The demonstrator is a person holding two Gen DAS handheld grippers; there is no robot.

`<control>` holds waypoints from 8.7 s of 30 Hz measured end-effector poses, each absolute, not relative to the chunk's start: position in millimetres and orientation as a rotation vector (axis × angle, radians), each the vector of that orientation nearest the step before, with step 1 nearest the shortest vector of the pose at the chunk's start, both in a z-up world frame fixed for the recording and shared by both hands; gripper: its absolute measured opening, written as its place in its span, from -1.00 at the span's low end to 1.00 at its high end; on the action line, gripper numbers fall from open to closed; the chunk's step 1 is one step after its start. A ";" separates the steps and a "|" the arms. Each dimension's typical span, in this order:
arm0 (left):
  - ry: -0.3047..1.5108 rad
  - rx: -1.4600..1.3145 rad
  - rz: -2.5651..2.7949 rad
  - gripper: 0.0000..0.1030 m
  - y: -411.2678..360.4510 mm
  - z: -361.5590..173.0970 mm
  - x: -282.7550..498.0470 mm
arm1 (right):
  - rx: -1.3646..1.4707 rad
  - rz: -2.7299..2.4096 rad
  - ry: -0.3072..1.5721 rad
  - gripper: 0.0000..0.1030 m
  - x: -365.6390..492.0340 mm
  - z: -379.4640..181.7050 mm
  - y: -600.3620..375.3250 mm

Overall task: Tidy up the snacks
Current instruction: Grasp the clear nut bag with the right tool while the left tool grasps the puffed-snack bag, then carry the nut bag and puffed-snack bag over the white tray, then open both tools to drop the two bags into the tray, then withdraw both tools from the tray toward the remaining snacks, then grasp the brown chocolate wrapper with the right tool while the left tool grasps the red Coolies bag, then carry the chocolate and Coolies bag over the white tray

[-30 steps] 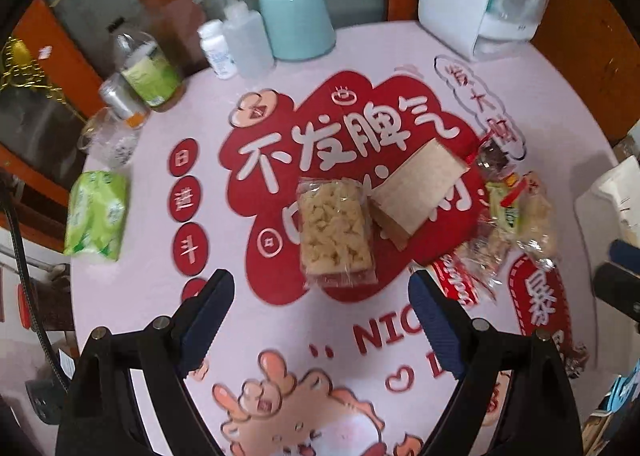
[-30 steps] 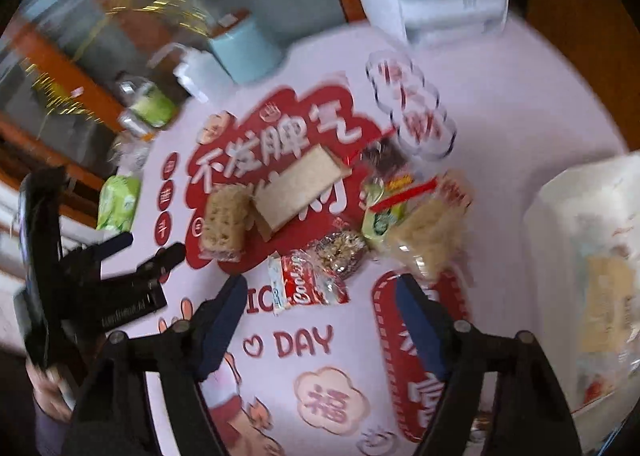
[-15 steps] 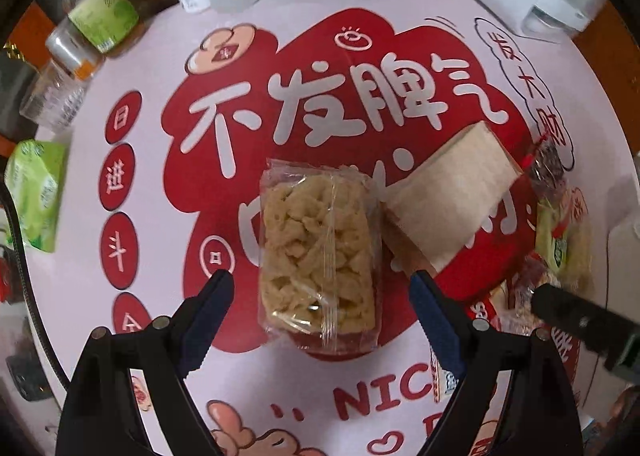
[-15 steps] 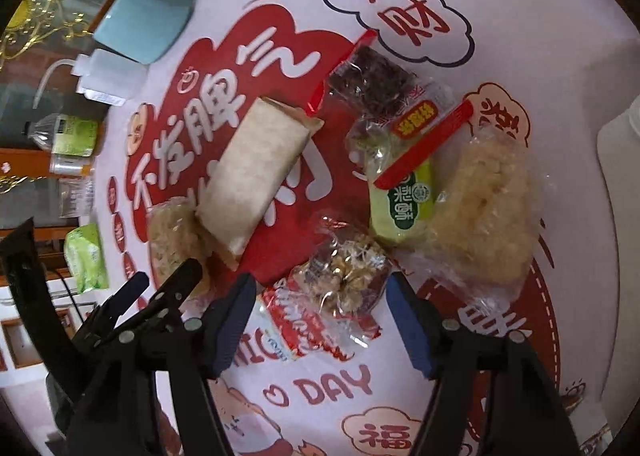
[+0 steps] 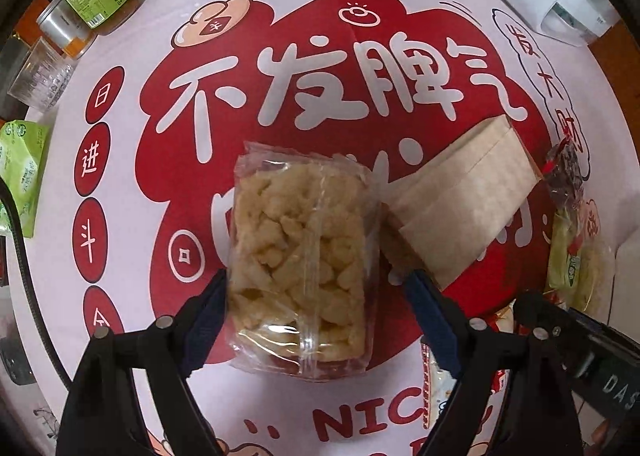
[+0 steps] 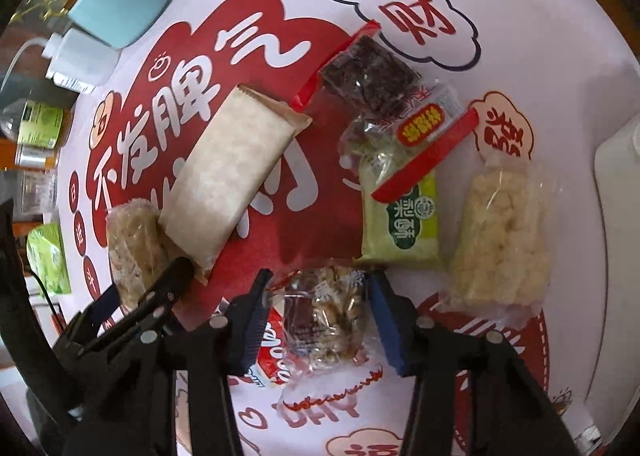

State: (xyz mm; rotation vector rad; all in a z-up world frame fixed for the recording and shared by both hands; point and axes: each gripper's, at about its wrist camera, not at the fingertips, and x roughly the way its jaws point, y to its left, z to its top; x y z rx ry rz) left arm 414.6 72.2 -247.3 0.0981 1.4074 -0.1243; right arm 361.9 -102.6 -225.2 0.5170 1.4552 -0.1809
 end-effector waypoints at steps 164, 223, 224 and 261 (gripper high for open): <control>1.261 0.847 -0.794 0.67 -48.9 -224.1 303.5 | -0.332 0.292 1.396 0.33 118.8 -242.2 -162.9; 1.107 0.359 -0.571 -0.11 -139.9 -66.6 150.0 | 0.162 0.134 0.907 -0.21 33.4 -67.8 -253.5; 1.100 0.352 -0.567 -0.11 -154.5 -62.5 150.6 | 0.165 0.126 0.899 -0.21 31.8 -64.7 -261.7; 1.069 0.304 -0.449 0.72 -341.1 -74.8 183.1 | 0.099 0.041 0.983 -0.09 54.1 -101.1 -420.0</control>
